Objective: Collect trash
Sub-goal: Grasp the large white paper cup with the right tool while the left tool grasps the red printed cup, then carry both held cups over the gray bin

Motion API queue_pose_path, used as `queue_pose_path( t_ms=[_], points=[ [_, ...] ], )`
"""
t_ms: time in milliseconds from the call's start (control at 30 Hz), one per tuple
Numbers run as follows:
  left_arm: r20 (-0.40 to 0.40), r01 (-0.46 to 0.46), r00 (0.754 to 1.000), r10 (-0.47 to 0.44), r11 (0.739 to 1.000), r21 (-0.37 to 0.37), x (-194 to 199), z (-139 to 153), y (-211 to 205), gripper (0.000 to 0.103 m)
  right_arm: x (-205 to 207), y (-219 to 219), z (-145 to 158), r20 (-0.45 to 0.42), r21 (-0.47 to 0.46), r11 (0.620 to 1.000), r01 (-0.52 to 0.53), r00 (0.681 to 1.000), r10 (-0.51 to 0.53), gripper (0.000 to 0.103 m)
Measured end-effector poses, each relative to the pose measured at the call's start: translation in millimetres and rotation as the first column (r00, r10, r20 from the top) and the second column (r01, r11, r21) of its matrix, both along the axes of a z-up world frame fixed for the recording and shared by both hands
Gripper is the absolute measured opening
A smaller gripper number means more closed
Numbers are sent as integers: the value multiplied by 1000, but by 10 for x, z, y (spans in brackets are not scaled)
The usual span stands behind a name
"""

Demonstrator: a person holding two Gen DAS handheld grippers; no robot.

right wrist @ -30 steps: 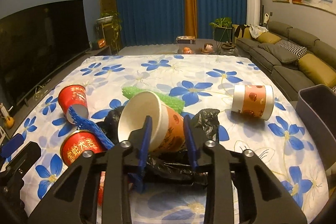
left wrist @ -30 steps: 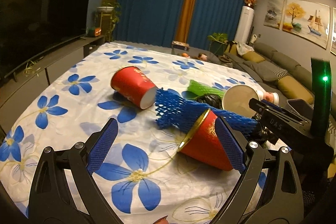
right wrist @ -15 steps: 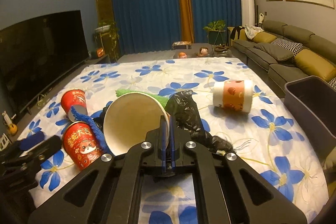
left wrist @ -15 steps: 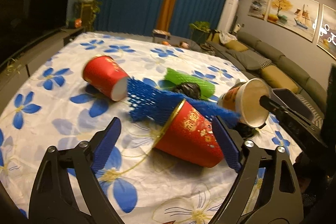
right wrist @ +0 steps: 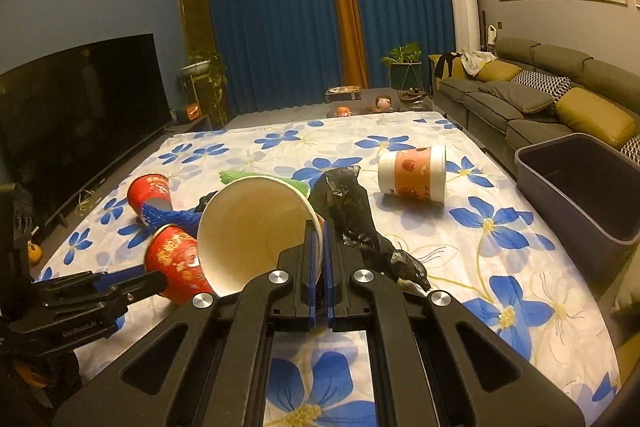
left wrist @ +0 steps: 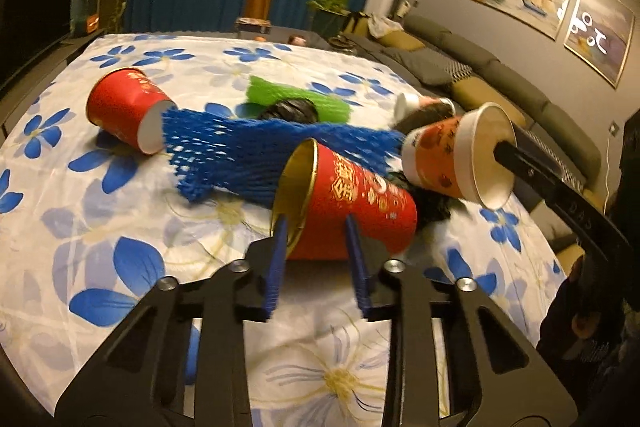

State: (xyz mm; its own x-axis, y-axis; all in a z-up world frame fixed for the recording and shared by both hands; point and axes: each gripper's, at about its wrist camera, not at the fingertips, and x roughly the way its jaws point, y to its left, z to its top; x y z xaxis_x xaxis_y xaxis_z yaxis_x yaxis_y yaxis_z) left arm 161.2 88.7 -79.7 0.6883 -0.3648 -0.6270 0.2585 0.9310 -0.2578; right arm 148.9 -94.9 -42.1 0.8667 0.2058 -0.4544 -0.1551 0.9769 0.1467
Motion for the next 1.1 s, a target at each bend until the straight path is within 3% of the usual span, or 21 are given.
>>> queue_pose_path(
  t_ms=[100, 200, 667, 1100],
  points=[
    [-3, 12, 1000, -12, 1000, 12, -55, -2, -85, 9, -47, -36, 17, 4, 8, 1000, -1, 1000, 1, 4],
    [-1, 19, 1000, -19, 1000, 18, -96, 1, -170, 4, -107, -66, 47, 14, 13, 1000, -2, 1000, 2, 4],
    [95, -6, 995, 10, 999, -39, -423, 282, -319, 2, -440, -384, 181, 64, 44, 998, 38, 997, -41, 4],
    [191, 14, 982, -5, 999, -43, -527, 631, -598, 2, -671, -780, 283, 105, 57, 992, 115, 987, -121, 4]
  ],
)
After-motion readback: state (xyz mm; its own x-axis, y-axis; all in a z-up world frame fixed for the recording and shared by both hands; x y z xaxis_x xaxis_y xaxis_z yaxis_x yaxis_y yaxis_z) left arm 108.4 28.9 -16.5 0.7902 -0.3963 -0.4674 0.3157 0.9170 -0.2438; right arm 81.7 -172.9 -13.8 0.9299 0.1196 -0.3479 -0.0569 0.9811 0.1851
